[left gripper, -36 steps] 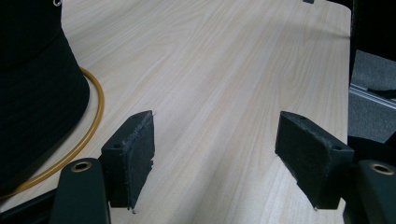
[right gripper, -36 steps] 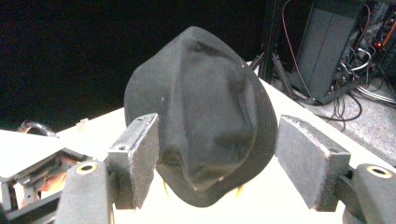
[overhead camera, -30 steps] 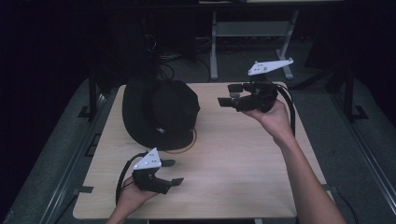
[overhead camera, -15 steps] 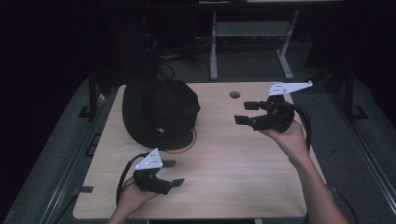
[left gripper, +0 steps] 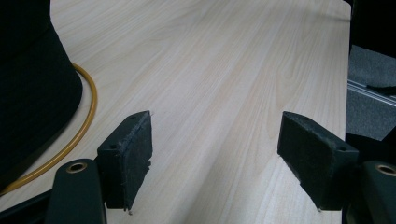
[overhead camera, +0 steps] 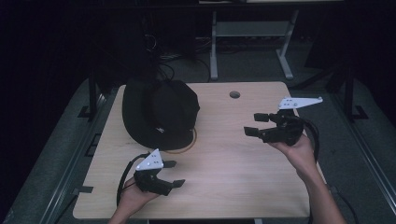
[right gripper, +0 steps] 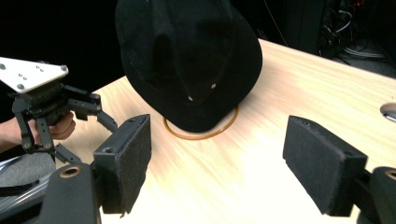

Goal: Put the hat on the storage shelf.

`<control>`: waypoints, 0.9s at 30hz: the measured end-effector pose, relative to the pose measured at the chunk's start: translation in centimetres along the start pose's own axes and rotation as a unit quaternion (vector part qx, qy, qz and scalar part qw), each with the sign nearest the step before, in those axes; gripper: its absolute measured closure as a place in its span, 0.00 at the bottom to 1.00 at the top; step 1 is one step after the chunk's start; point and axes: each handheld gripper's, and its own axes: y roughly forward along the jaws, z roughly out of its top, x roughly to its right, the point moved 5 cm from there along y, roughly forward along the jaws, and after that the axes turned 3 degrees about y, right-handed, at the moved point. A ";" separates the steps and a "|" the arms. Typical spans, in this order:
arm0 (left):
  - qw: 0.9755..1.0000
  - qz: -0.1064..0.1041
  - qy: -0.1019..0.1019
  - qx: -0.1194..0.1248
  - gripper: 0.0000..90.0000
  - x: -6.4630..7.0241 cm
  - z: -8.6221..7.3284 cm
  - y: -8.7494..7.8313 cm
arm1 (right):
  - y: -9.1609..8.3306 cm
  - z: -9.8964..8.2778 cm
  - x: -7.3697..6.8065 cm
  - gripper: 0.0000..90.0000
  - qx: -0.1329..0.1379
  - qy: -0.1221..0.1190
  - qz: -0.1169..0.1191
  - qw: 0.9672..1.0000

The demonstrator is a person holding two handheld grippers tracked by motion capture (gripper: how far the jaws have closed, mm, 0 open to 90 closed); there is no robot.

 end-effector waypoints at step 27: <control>1.000 -0.002 -0.002 -0.009 0.26 0.4 -0.1 0.5 | -1.4 -7.8 1.0 0.25 -0.018 0.048 -0.010 0.999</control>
